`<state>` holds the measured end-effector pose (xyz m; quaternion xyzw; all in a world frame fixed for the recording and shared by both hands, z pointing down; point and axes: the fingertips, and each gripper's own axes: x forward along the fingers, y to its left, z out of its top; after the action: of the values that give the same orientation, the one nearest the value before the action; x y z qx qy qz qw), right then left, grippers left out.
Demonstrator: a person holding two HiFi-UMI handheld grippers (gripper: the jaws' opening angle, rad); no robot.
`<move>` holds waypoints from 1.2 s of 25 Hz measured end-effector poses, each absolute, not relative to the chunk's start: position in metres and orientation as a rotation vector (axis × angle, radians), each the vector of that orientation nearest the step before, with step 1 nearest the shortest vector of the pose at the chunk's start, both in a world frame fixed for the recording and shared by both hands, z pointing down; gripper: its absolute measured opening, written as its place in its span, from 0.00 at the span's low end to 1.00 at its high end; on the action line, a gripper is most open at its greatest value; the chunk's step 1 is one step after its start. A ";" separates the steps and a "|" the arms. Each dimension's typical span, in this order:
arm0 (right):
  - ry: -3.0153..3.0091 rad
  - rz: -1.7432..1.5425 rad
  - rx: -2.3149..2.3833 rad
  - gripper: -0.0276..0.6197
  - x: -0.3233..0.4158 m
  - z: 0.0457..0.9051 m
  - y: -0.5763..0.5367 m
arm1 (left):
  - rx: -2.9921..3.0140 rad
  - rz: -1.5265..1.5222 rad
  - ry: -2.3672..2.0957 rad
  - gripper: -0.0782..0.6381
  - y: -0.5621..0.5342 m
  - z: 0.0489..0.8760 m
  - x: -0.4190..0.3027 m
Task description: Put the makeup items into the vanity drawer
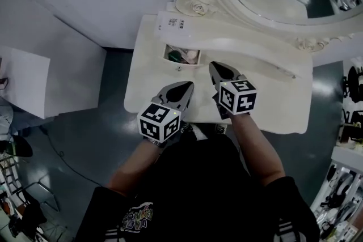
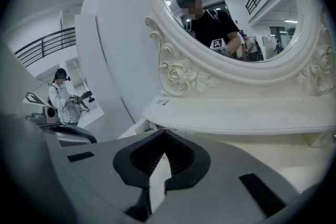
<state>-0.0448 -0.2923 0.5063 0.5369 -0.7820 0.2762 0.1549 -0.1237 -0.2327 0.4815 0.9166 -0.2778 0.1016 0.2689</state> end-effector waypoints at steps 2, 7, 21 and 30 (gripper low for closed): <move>-2.248 0.779 1.564 0.09 -0.036 0.497 -0.280 | 2.487 0.277 -0.729 0.11 -0.227 0.480 -0.116; -2.263 0.767 1.643 0.09 -0.008 0.474 -0.246 | 2.525 0.281 -0.682 0.11 -0.209 0.471 -0.094; -2.322 0.743 1.746 0.09 0.069 0.431 -0.154 | 2.580 0.332 -0.658 0.11 -0.142 0.449 -0.018; -2.356 0.735 1.718 0.09 0.126 0.423 -0.080 | 2.588 0.339 -0.684 0.11 -0.075 0.441 0.045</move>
<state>0.1256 -0.0798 0.4226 0.5699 -0.7818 0.2439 0.0672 0.0447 -0.0748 0.4412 0.9356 -0.2472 0.1226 0.2202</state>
